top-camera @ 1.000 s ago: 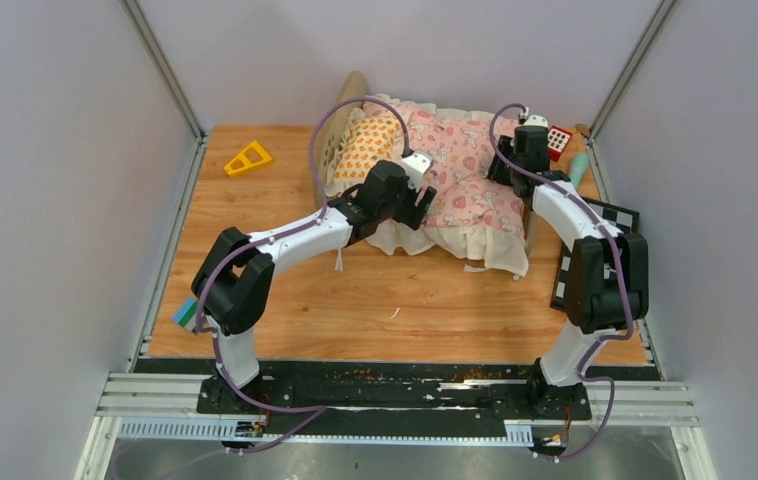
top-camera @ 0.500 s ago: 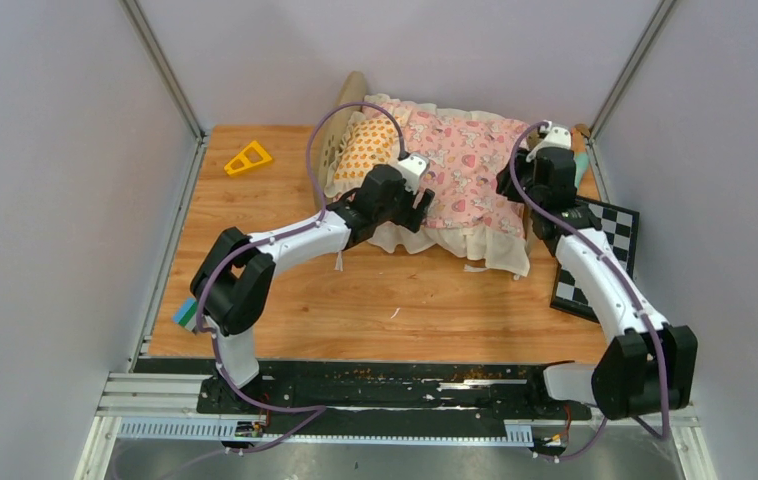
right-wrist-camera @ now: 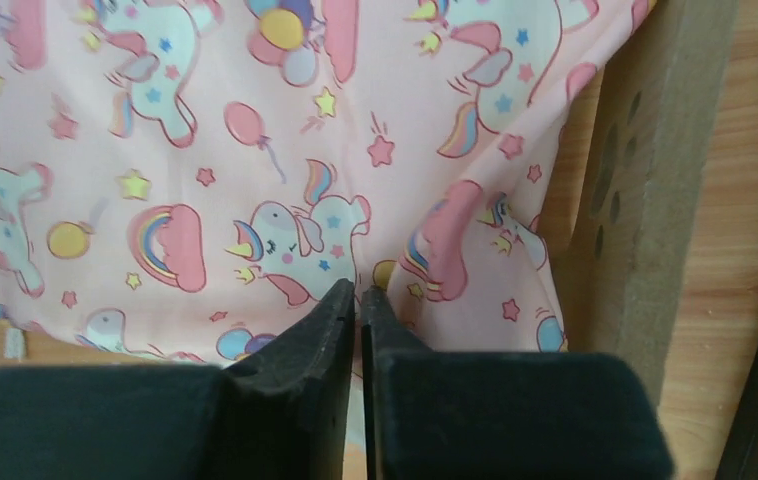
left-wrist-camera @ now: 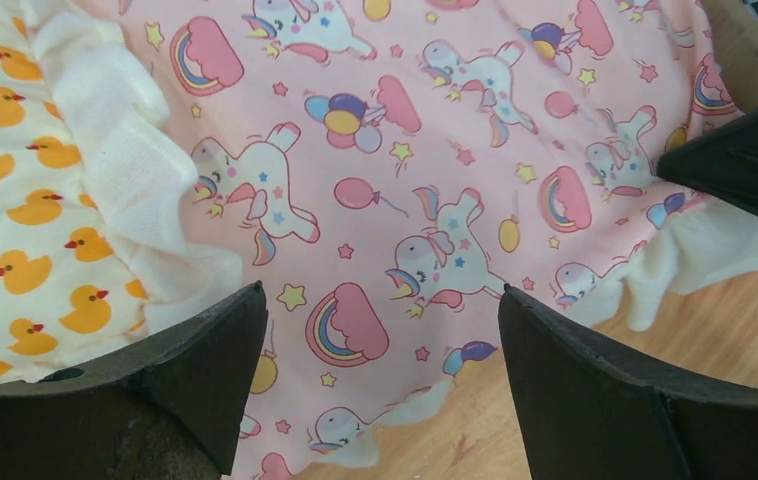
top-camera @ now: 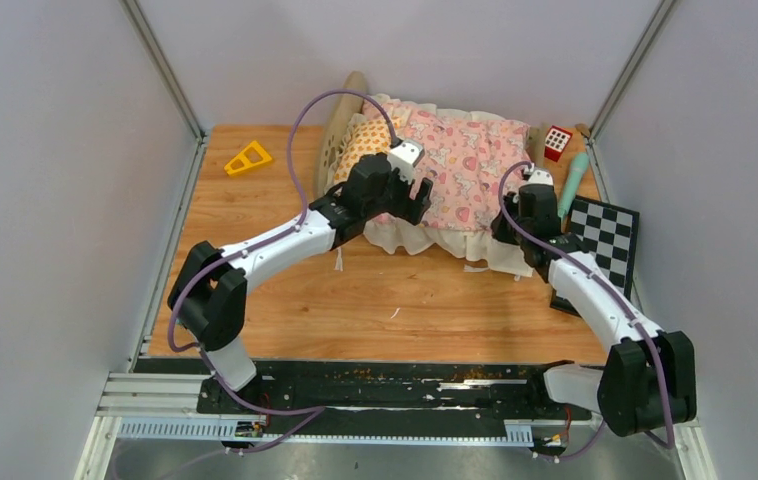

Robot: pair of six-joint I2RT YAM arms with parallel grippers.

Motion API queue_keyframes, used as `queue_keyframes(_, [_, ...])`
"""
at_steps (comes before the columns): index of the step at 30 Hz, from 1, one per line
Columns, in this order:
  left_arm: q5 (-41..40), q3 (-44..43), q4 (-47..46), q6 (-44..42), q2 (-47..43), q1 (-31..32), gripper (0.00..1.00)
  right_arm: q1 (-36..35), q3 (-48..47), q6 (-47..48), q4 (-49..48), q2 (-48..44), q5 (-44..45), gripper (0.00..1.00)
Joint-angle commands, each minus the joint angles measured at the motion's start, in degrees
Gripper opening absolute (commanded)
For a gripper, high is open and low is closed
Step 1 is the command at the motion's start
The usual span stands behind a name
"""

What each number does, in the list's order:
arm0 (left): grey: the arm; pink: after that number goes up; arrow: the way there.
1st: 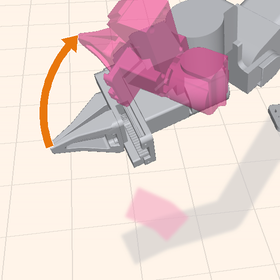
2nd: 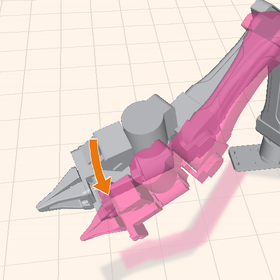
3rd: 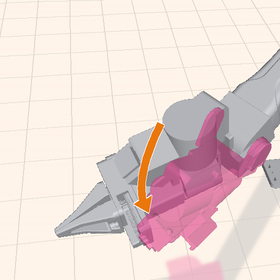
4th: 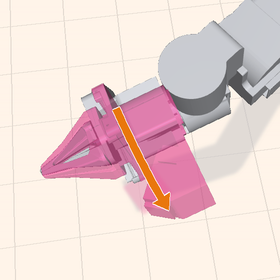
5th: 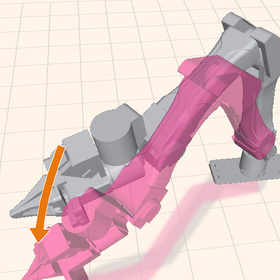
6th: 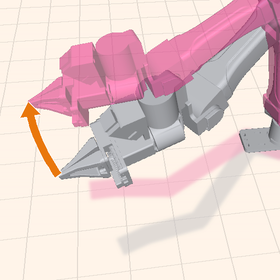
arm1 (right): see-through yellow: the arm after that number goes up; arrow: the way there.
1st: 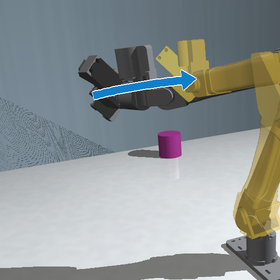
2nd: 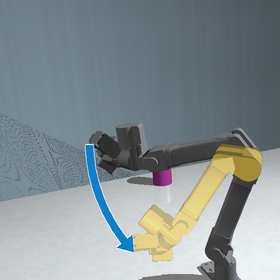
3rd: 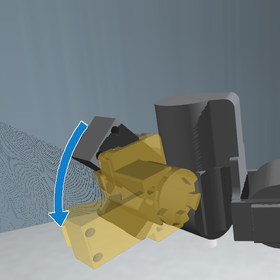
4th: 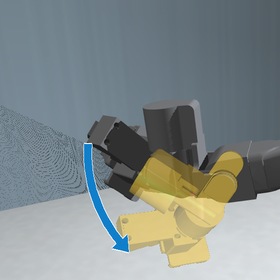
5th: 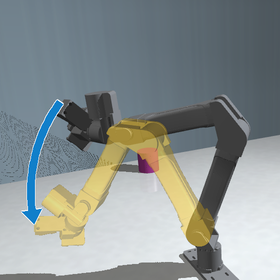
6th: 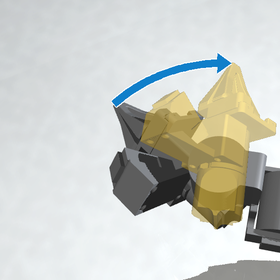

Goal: Set up the pet bed
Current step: Adjust the mattress on the bed frame.

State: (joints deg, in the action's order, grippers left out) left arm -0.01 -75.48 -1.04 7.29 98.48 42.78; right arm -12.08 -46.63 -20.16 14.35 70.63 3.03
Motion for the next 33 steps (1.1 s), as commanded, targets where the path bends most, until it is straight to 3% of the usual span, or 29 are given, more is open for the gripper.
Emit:
queue_keyframes(1, [0.7, -3.4, 0.7, 0.8, -6.5, 0.4, 0.93, 0.1, -7.8, -0.1, -3.0, -3.1, 2.8, 0.12])
queue_keyframes(4, [0.1, -3.7, 4.2, 0.1, -10.1, 0.4, 0.94, 0.3, -16.1, 1.7, -5.3, 1.7, 4.0, 0.22])
queue_keyframes(7, [-2.9, -2.0, 6.2, -0.8, -14.8, 0.4, 0.96, 1.4, -24.1, 2.6, -7.7, 10.5, 4.0, 0.26])
queue_keyframes(14, [-13.1, 1.7, 14.7, -2.4, -25.7, 0.3, 1.00, 4.4, -37.4, 4.0, -10.2, 30.7, 7.5, 0.27])
queue_keyframes(17, [-15.8, 3.1, 18.5, -3.0, -30.5, 0.3, 1.00, 6.2, -39.9, 3.4, -7.8, 35.0, 12.2, 0.28])
queue_keyframes(21, [-18.6, 5.3, 22.2, -3.5, -36.3, 0.2, 1.00, 8.7, -41.0, 2.3, -4.4, 37.7, 10.3, 0.28])
queue_keyframes(24, [-20.6, 5.5, 25.7, -4.1, -39.5, 0.0, 1.00, 6.2, -41.0, 6.1, -6.2, 34.3, 9.9, 0.36])
queue_keyframes(28, [-23.2, 4.0, 30.5, -4.7, -42.7, -0.4, 1.00, -2.1, -45.3, 12.8, -8.0, 30.4, 14.4, 0.45])
queue_keyframes(33, [-28.4, 4.0, 34.9, -4.2, -48.3, -0.5, 1.00, -11.3, -54.6, 7.7, -3.5, 33.0, 10.9, 0.49])
